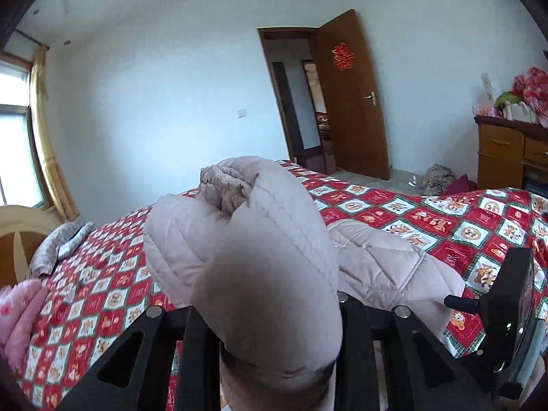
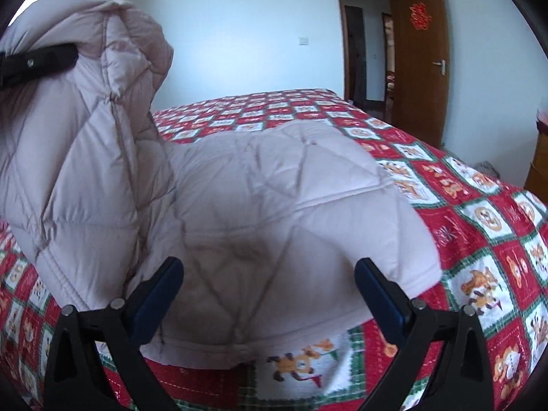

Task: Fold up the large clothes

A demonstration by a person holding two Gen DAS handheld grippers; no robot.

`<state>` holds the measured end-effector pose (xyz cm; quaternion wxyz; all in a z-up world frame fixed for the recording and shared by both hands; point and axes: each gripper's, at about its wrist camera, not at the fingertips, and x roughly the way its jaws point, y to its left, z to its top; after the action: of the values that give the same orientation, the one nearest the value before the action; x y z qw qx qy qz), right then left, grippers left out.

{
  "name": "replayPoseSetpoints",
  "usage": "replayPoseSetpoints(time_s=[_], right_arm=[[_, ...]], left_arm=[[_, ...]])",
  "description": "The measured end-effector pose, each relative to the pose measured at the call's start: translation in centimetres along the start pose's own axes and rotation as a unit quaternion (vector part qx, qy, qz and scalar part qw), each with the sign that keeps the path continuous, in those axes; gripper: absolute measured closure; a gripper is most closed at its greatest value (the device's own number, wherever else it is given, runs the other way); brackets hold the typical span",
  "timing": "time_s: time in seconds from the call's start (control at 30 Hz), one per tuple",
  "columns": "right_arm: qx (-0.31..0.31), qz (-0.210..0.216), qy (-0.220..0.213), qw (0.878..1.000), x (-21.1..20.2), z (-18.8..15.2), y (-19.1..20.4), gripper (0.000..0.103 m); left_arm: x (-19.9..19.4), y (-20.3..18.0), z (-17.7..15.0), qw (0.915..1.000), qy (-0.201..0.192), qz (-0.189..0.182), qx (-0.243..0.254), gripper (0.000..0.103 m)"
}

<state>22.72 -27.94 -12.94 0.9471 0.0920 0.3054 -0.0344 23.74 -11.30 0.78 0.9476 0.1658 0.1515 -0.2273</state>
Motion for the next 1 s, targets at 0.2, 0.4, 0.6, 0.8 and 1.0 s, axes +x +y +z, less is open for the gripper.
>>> replayPoseSetpoints(time_s=[0.2, 0.4, 0.6, 0.8, 1.0], right_arm=[[0.086, -0.051, -0.006, 0.995, -0.8, 0.9, -6.6, 0.002], [0.121, -0.086, 0.007, 0.989, -0.7, -0.4, -11.3, 0.002], [0.128, -0.093, 0.006, 0.987, -0.5, -1.6, -12.8, 0.001], [0.178, -0.075, -0.033, 0.981, -1.7, -0.6, -14.9, 0.003], [0.167, -0.021, -0.07, 0.983, -2.8, 2.2, -14.2, 0.006]], left_arm=[[3.6, -7.6, 1.7, 0.9953, 0.011, -0.059, 0.076, 0.078], [8.3, -13.9, 0.3, 0.9845, 0.04, -0.108, 0.132, 0.077], [10.1, -15.8, -1.6, 0.9687, 0.029, -0.177, 0.172, 0.063], [9.9, -14.4, -2.2, 0.9584, 0.021, -0.245, 0.145, 0.055], [10.7, -15.6, -2.4, 0.9683, 0.026, -0.196, 0.153, 0.049]])
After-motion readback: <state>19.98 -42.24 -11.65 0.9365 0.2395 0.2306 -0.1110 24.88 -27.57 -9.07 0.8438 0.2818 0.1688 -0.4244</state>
